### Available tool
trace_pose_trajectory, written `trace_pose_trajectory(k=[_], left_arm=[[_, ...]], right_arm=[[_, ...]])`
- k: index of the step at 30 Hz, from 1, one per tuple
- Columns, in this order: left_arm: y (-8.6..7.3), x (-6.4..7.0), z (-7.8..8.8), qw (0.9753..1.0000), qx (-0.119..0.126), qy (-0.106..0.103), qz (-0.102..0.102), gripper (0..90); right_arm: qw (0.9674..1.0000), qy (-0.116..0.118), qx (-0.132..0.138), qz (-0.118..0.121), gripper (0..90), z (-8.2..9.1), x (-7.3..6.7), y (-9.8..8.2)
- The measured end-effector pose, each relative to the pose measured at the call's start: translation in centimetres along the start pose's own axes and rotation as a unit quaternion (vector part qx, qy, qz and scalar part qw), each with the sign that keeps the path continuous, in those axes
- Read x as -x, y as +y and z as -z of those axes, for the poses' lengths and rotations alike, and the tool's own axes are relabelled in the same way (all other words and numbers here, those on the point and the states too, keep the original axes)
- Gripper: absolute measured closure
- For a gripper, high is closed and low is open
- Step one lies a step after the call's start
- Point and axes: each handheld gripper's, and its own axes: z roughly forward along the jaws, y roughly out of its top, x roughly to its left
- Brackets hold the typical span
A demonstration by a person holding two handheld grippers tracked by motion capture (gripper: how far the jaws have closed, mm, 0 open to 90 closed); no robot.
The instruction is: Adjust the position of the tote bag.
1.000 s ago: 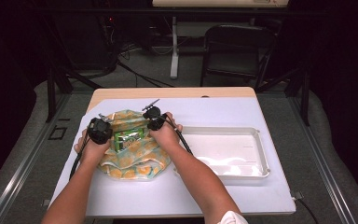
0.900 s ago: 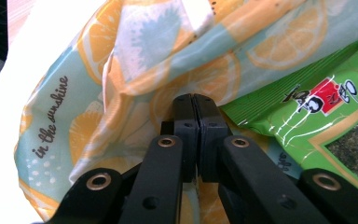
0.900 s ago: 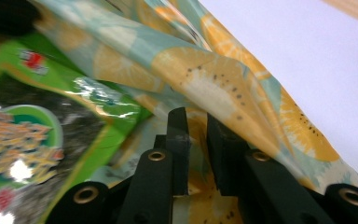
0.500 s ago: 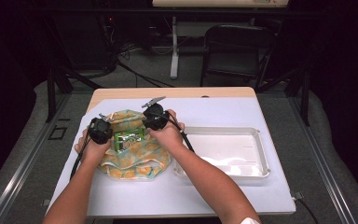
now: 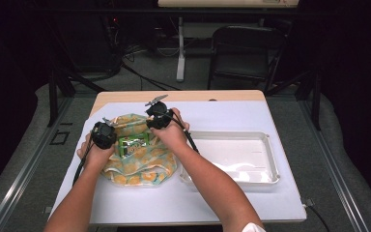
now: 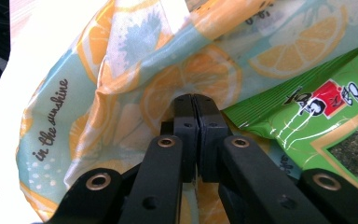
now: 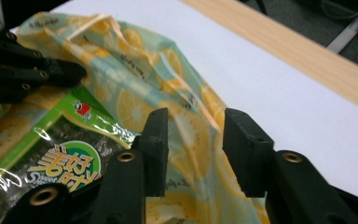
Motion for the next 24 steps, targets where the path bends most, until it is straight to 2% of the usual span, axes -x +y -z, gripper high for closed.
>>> trace_pose_trajectory(k=[2, 4, 6, 8, 12, 16, 19, 24], left_arm=[[0.0, 0.0, 0.0, 1.0000, 0.000, 0.001, -0.001, 88.6], [0.0, 0.0, 0.0, 1.0000, 0.000, 0.000, -0.002, 88.6], [0.0, 0.0, 0.0, 1.0000, 0.000, 0.000, -0.001, 88.6], [0.0, 0.0, 0.0, 1.0000, 0.000, 0.000, 0.000, 88.6], [0.0, 0.0, 0.0, 1.0000, 0.000, 0.001, 0.000, 88.7], [0.0, 0.0, 0.0, 1.0000, 0.002, 0.000, 0.002, 88.7], [-0.1, -0.1, 0.0, 1.0000, 0.003, -0.001, 0.001, 88.7], [-0.1, -0.1, 0.0, 1.0000, 0.003, -0.003, 0.001, 88.9]], right_arm=[[0.9999, 0.005, -0.011, 0.003, 70.7, -0.3, 0.0, -0.2], [0.9998, 0.007, -0.017, 0.007, 82.3, -0.5, -0.1, -0.5], [0.9997, 0.013, -0.019, 0.005, 89.3, -0.8, -0.3, -0.9], [0.9993, 0.015, -0.033, 0.013, 90.0, -1.1, -0.2, -1.2], [0.9990, 0.020, -0.040, 0.004, 90.0, -1.8, -0.3, -1.9], [0.9971, 0.016, -0.073, 0.015, 90.0, -2.9, -0.4, -2.8], [0.9957, 0.016, -0.091, 0.010, 90.0, -3.8, -0.2, -3.5], [0.9939, -0.008, -0.110, 0.006, 90.0, -4.8, 0.3, -3.7]])
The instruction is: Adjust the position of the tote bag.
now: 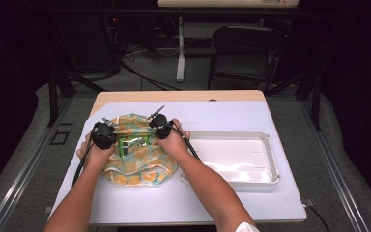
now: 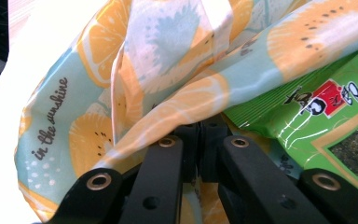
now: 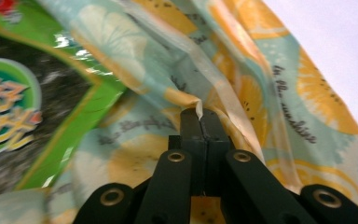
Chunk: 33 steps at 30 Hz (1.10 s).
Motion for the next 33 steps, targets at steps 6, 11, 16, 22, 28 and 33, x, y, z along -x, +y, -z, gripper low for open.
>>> trace_pose_trajectory(k=[6, 11, 16, 22, 28, 33], left_arm=[[-0.1, -0.1, 0.0, 1.0000, 0.003, -0.004, -0.003, 88.8], [-0.1, -0.3, 0.2, 0.9999, 0.002, -0.010, 0.001, 86.8], [0.0, -0.3, 1.6, 0.9991, 0.018, -0.033, 0.018, 75.9], [-0.3, 0.6, 6.1, 0.9957, 0.060, -0.070, 0.007, 72.0], [-1.8, 2.9, 9.7, 0.9892, 0.097, -0.110, -0.014, 72.2], [-2.9, 4.6, 10.6, 0.9866, 0.095, -0.127, -0.038, 71.9]], right_arm=[[0.9994, -0.026, -0.003, -0.024, 90.0, -0.7, 1.0, 0.7], [0.9986, -0.047, 0.000, -0.024, 90.0, -1.0, 0.7, 1.0], [0.9988, -0.046, 0.001, -0.019, 88.2, -0.9, 0.7, 0.9], [0.9992, -0.034, 0.006, -0.023, 83.2, -0.9, 0.7, 0.9], [0.9992, -0.033, 0.008, -0.020, 78.2, -0.7, 0.6, 0.9], [0.9991, -0.021, 0.025, -0.026, 69.1, 0.5, 0.4, 1.1]])
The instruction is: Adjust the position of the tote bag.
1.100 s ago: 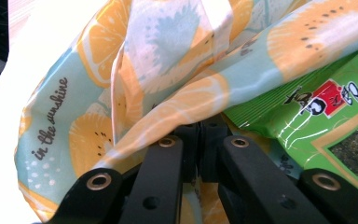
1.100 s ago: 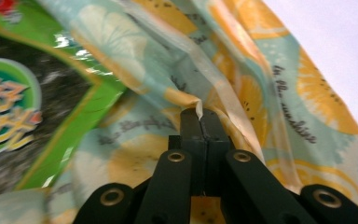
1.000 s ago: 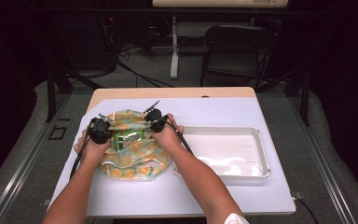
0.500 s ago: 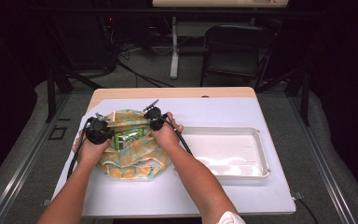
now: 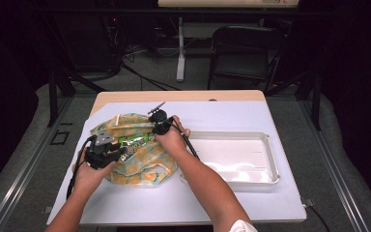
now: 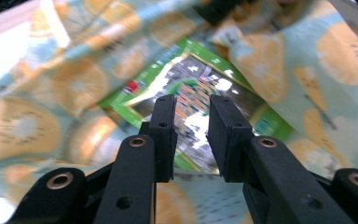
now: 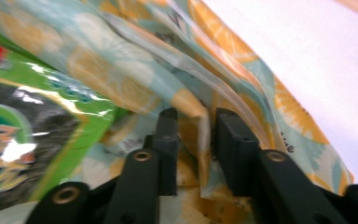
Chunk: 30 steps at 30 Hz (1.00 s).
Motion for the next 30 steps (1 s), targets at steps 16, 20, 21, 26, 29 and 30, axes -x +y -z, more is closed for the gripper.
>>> trace_pose_trajectory(k=[16, 20, 21, 26, 29, 30], left_arm=[[-2.0, 2.0, -0.5, 0.9997, -0.007, 0.004, -0.024, 71.2], [-2.4, 2.4, -0.3, 0.9996, -0.006, 0.001, -0.028, 71.0], [-2.6, 2.5, -0.3, 0.9997, -0.004, 0.002, -0.025, 71.0], [-3.2, 2.3, -0.5, 0.9994, -0.020, 0.006, -0.028, 70.9], [-3.3, 2.0, -0.3, 0.9996, -0.019, 0.015, -0.015, 70.8], [-3.3, 1.9, -0.3, 0.9997, -0.017, 0.018, -0.009, 70.4]], right_arm=[[0.9911, 0.062, 0.099, 0.064, 62.3, 8.0, -3.9, -0.6], [0.9902, 0.097, 0.065, 0.077, 71.0, 7.3, -5.8, -1.7], [0.9898, 0.106, 0.055, 0.078, 72.1, 7.2, -6.1, -2.1], [0.9894, 0.096, 0.014, 0.109, 78.5, 7.2, -6.6, -4.7], [0.9904, 0.087, -0.009, 0.107, 80.3, 7.2, -6.1, -6.0], [0.9900, 0.081, -0.027, 0.112, 80.5, 7.0, -5.9, -6.4]])
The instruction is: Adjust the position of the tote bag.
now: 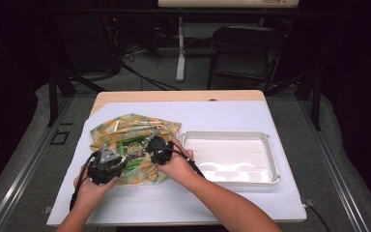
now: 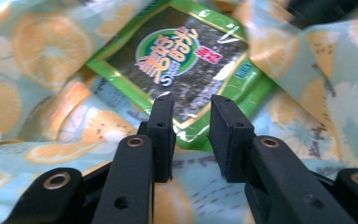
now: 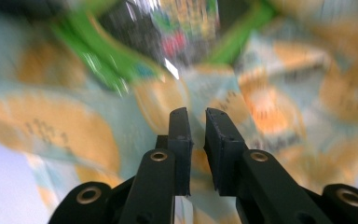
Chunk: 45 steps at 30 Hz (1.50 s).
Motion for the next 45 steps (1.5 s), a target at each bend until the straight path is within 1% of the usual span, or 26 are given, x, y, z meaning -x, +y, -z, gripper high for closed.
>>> trace_pose_trajectory(k=[1, 3, 5, 7, 8, 10, 11, 13, 14, 17, 18, 19, 20, 22, 24, 27, 29, 31, 32, 34, 38, 39, 40, 41, 43, 45], left_arm=[[0.0, -0.1, -0.1, 0.9999, 0.004, 0.004, 0.009, 69.9], [0.1, -0.5, -0.1, 0.9997, 0.003, 0.002, 0.023, 67.9], [0.4, -0.8, -0.1, 0.9995, 0.007, 0.006, 0.031, 66.3], [0.7, -1.1, 0.1, 0.9990, 0.014, 0.009, 0.042, 64.4], [1.0, -1.3, 0.2, 0.9986, 0.019, 0.010, 0.048, 64.0], [1.5, -1.7, 0.2, 0.9979, 0.026, 0.009, 0.059, 62.9], [1.7, -1.8, 0.2, 0.9977, 0.027, 0.008, 0.062, 62.3], [2.3, -2.0, 0.0, 0.9971, 0.030, 0.009, 0.069, 61.6], [2.6, -2.1, -0.1, 0.9970, 0.028, 0.006, 0.073, 61.0], [3.3, -2.4, -0.5, 0.9957, 0.032, 0.002, 0.087, 60.3], [3.6, -2.5, -0.8, 0.9950, 0.031, 0.000, 0.095, 59.5], [3.7, -2.6, -0.9, 0.9947, 0.031, -0.002, 0.098, 58.9], [3.9, -2.8, -1.2, 0.9935, 0.031, -0.005, 0.110, 58.6], [4.0, -3.0, -1.7, 0.9919, 0.024, -0.013, 0.124, 57.4], [4.0, -3.2, -2.0, 0.9907, 0.018, -0.019, 0.133, 56.8], [3.9, -3.2, -2.4, 0.9902, 0.009, -0.020, 0.138, 55.7], [3.8, -3.3, -2.5, 0.9898, 0.007, -0.021, 0.141, 54.9], [3.6, -3.5, -2.6, 0.9894, 0.004, -0.021, 0.144, 53.7], [3.6, -3.5, -2.7, 0.9885, 0.003, -0.022, 0.150, 53.1], [3.4, -3.6, -2.8, 0.9877, -0.003, -0.025, 0.154, 52.1], [3.1, -3.8, -3.0, 0.9857, -0.009, -0.030, 0.165, 50.8], [3.0, -3.9, -3.0, 0.9853, -0.011, -0.031, 0.167, 50.8], [3.0, -3.9, -3.0, 0.9845, -0.011, -0.031, 0.172, 50.8], [2.9, -4.0, -3.0, 0.9842, -0.013, -0.032, 0.174, 50.4], [2.7, -4.0, -3.1, 0.9826, -0.018, -0.038, 0.181, 49.5], [2.4, -4.1, -3.1, 0.9810, -0.024, -0.045, 0.187, 48.7]], right_arm=[[0.9999, -0.004, -0.012, 0.002, 80.6, -0.2, 0.2, -0.4], [0.9996, -0.012, -0.025, -0.005, 80.1, -0.5, 0.5, -0.9], [0.9995, -0.011, -0.022, -0.017, 79.2, -0.4, 0.9, -1.1], [0.9996, -0.007, -0.005, -0.027, 78.9, 0.2, 1.1, -0.8], [0.9994, -0.007, 0.010, -0.031, 78.8, 0.3, 1.1, -0.8], [0.9991, -0.010, 0.027, -0.030, 78.1, 0.9, 1.2, -0.4], [0.9984, -0.008, 0.043, -0.035, 77.4, 1.2, 1.2, -0.1], [0.9974, -0.005, 0.060, -0.039, 76.4, 1.5, 1.2, 0.4], [0.9959, 0.000, 0.076, -0.048, 76.0, 1.6, 1.2, 0.8], [0.9942, 0.010, 0.091, -0.057, 74.4, 1.4, 1.1, 1.8], [0.9940, 0.015, 0.091, -0.058, 73.7, 1.2, 1.1, 2.2], [0.9939, 0.015, 0.089, -0.063, 73.5, 0.8, 1.0, 2.6], [0.9939, 0.016, 0.088, -0.065, 73.5, 0.6, 1.0, 2.8], [0.9931, 0.015, 0.093, -0.070, 73.2, -0.2, 0.9, 3.3], [0.9938, 0.011, 0.086, -0.070, 72.8, -0.9, 0.9, 3.7], [0.9944, 0.005, 0.069, -0.080, 72.1, -2.1, 0.9, 3.7], [0.9955, -0.002, 0.054, -0.078, 72.1, -2.6, 1.2, 3.6], [0.9951, -0.006, 0.046, -0.087, 71.3, -2.8, 1.4, 3.3], [0.9952, -0.009, 0.043, -0.088, 70.4, -2.8, 1.5, 3.2], [0.9950, -0.008, 0.035, -0.093, 69.0, -2.9, 1.6, 3.0], [0.9946, -0.010, 0.037, -0.096, 70.6, -3.3, 1.5, 2.6], [0.9952, -0.010, 0.032, -0.092, 71.5, -3.3, 1.5, 2.5], [0.9942, -0.010, 0.038, -0.101, 72.3, -3.3, 1.4, 2.4], [0.9938, -0.008, 0.044, -0.102, 73.0, -3.4, 1.4, 2.4], [0.9946, -0.007, 0.037, -0.097, 73.5, -3.3, 1.5, 2.3], [0.9937, -0.009, 0.042, -0.103, 74.9, -3.4, 1.3, 2.2]])
